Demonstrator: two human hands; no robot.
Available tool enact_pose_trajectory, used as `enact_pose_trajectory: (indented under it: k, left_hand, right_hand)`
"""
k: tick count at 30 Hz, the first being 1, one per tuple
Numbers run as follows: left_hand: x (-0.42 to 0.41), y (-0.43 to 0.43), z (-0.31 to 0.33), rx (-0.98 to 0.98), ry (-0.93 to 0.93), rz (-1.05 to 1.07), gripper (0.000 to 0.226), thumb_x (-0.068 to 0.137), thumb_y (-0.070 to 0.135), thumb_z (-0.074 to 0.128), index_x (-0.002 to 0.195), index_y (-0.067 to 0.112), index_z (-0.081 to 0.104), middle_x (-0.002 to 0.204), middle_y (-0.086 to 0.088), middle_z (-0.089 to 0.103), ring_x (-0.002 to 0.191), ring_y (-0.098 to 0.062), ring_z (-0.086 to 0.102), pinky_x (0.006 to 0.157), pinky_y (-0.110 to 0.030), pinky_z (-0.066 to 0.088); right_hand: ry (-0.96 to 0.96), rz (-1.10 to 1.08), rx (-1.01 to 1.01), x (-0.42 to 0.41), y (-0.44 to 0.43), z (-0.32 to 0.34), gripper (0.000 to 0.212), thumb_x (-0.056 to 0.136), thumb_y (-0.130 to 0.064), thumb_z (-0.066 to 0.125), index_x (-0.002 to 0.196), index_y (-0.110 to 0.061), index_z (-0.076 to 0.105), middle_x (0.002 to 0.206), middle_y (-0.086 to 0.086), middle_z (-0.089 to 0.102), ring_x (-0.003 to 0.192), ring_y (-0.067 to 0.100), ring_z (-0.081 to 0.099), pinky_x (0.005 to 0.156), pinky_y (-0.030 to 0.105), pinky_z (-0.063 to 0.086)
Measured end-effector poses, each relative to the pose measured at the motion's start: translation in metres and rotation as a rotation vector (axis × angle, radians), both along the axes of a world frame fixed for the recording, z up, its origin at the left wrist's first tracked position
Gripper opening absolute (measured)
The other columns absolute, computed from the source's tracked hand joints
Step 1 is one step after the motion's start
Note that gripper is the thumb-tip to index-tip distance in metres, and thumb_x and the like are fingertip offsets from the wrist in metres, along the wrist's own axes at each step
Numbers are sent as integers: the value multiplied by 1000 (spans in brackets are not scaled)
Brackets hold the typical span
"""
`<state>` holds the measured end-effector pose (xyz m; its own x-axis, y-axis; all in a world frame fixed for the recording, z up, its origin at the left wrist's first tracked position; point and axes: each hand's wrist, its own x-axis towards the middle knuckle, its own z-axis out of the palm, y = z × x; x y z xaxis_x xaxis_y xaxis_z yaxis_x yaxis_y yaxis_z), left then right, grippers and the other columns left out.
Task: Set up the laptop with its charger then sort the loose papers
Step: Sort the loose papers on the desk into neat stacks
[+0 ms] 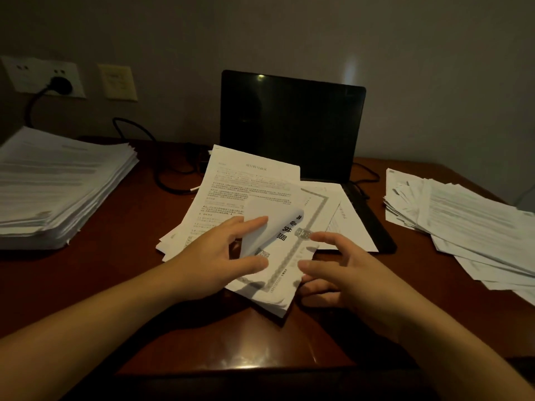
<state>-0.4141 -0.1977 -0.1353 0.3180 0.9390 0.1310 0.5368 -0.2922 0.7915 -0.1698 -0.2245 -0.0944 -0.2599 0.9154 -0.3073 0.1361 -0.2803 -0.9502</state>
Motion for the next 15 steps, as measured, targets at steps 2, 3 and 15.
enact_pose_trajectory:
  k: [2,3,15]
  left_hand:
    - [3,-3,2,4,-19,-12,80,76,63,68,149,48,38,146,20,39,140,1,33,115,-36,38]
    - [3,-5,2,14,-18,-19,78,79,60,69,149,46,38,144,20,40,137,1,36,111,-32,40]
    - [4,-13,14,129,97,-90,69,73,51,73,136,45,45,106,42,47,109,23,40,78,-2,40]
  right_hand:
    - [-46,26,40,-7,-2,-3,75,83,-6,78,141,-37,40,95,15,77,86,26,76,76,40,63]
    - [-57,30,64,-10,-3,-5,81,83,-3,76,143,-41,36,95,13,77,88,24,76,79,40,63]
    - [-201,-189,383,-18,3,-20,80,88,-21,75,151,-39,31,78,10,71,73,17,74,56,29,60]
